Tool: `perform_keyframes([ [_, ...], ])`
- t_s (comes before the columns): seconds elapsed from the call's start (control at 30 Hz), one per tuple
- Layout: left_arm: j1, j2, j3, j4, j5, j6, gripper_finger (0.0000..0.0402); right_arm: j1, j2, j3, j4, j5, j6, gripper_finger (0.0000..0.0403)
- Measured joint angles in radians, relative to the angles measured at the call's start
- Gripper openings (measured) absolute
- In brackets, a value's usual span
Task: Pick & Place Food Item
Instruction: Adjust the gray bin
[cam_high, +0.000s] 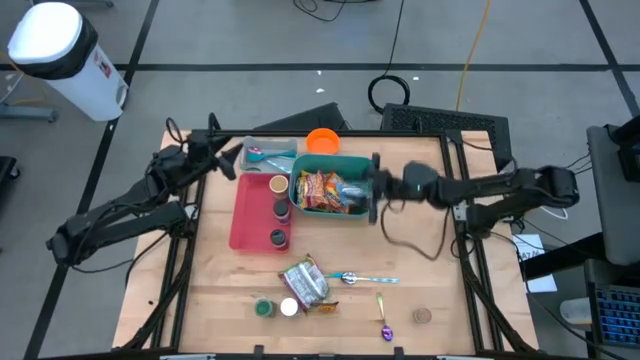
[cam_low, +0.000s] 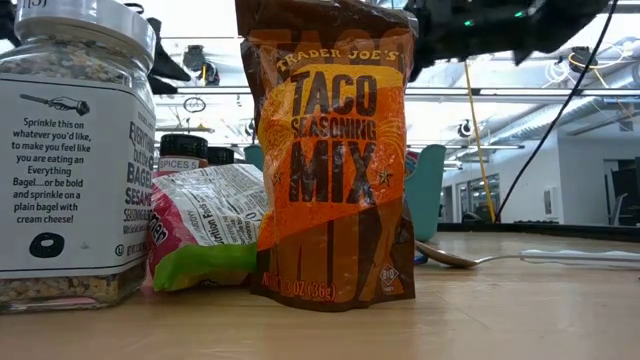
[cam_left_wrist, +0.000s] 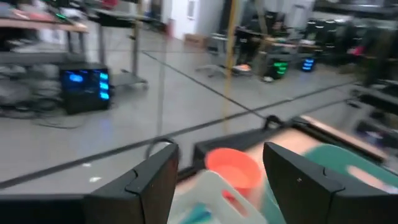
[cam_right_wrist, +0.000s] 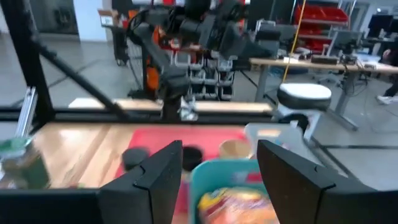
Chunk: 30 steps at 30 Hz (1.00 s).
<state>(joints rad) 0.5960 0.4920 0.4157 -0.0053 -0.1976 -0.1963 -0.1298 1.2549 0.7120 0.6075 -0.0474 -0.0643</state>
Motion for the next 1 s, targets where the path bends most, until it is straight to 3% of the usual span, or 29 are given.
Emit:
perform_keyframes([
  [0.2, 0.092, 0.177, 0.053, -0.014, -0.038, 0.0, 0.0243, -0.256, 0.005, 0.088, -0.004, -0.253, -0.001, 0.0198],
  [0.47, 0.196, 0.49, 0.101, -0.195, -0.059, -0.181, 0.0243, -0.49, 0.009, 0.106, -0.041, -0.295, -0.003, 0.0198],
  [0.63, 0.244, 0.628, 0.101, -0.195, -0.048, -0.272, 0.0243, -0.543, 0.009, 0.106, -0.084, -0.297, -0.004, 0.0198],
  [1.0, 0.246, 0.807, 0.101, -0.095, -0.019, -0.286, 0.0241, -0.548, 0.009, 0.106, -0.122, -0.298, -0.06, 0.0198],
])
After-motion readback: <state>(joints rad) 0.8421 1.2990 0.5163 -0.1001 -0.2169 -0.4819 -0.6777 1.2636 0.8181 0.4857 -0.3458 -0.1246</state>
